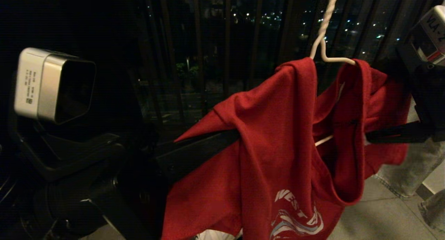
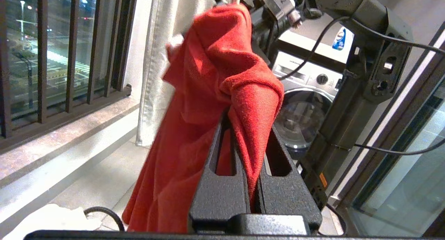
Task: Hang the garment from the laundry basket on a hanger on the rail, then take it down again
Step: Hang the clothes rack on the clothesline
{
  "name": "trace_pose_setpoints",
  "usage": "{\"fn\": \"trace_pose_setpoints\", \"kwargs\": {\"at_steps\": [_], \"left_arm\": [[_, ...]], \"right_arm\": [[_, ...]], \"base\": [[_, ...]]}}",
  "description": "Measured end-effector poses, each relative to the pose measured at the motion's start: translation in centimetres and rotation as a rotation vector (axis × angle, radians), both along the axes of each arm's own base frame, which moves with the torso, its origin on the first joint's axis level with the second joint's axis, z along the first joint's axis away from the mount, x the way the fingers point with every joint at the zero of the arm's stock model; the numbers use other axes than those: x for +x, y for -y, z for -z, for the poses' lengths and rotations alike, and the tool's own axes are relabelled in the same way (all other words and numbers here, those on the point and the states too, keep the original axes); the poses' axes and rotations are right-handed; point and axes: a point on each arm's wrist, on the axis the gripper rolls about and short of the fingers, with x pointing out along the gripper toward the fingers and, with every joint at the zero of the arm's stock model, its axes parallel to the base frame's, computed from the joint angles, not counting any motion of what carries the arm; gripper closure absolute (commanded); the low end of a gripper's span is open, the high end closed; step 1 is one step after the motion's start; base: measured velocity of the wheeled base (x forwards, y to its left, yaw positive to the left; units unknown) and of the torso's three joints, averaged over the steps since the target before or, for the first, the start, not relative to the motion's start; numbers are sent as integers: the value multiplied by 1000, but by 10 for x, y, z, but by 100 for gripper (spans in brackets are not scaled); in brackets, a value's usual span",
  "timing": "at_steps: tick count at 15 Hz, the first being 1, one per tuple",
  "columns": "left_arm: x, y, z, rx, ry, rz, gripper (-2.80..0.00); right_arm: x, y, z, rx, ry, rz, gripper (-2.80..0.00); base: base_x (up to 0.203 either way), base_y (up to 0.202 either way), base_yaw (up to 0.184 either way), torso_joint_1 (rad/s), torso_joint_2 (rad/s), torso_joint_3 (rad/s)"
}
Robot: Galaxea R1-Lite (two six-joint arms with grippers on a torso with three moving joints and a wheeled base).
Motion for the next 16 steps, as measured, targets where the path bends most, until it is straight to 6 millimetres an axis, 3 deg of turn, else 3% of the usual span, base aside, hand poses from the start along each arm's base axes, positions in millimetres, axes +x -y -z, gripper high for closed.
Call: {"fn": "trace_pose_setpoints", "kwargs": {"at_steps": [8,16], "left_arm": [[7,0,-10,-24,14,-33,0],[12,-1,-9,72,-47,-62,0]], "right_arm": [[-6,-1,2,-8,-24,-16,0],[-12,-1,4,-13,-29,-25,0]], "base": [[0,0,0,0,0,0],[0,0,0,0,0,0]]}}
